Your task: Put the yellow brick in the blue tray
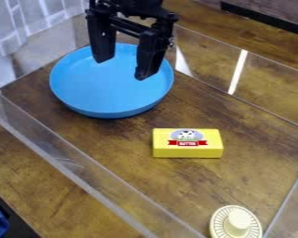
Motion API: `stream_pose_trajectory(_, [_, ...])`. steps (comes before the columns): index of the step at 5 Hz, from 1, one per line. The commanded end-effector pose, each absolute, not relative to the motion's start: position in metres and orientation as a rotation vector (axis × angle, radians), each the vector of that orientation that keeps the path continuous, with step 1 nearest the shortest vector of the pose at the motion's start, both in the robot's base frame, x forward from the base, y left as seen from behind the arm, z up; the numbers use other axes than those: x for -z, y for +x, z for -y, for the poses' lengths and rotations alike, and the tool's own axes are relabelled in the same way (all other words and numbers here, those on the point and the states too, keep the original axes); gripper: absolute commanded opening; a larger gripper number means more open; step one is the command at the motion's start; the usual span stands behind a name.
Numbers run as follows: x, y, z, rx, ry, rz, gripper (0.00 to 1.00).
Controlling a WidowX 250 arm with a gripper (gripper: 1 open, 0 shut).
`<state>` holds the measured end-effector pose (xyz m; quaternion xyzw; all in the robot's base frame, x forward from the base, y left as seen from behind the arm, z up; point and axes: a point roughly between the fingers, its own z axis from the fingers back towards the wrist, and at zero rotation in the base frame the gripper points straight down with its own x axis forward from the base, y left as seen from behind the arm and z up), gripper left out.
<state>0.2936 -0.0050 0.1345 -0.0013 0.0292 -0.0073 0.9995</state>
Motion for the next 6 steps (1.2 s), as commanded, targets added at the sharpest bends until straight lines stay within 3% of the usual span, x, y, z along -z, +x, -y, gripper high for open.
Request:
stream_pose_trajectory(1, [-0.129, 0.295, 0.007, 0.047, -0.004, -0.071, 1.0])
stream_pose_trajectory(3, [-0.116, 0.3, 0.014, 0.175, -0.004, -0.088, 1.0])
stream_pose_trajectory(6, [-0.08, 0.315, 0.049, 0.571, 0.043, -0.03, 1.0])
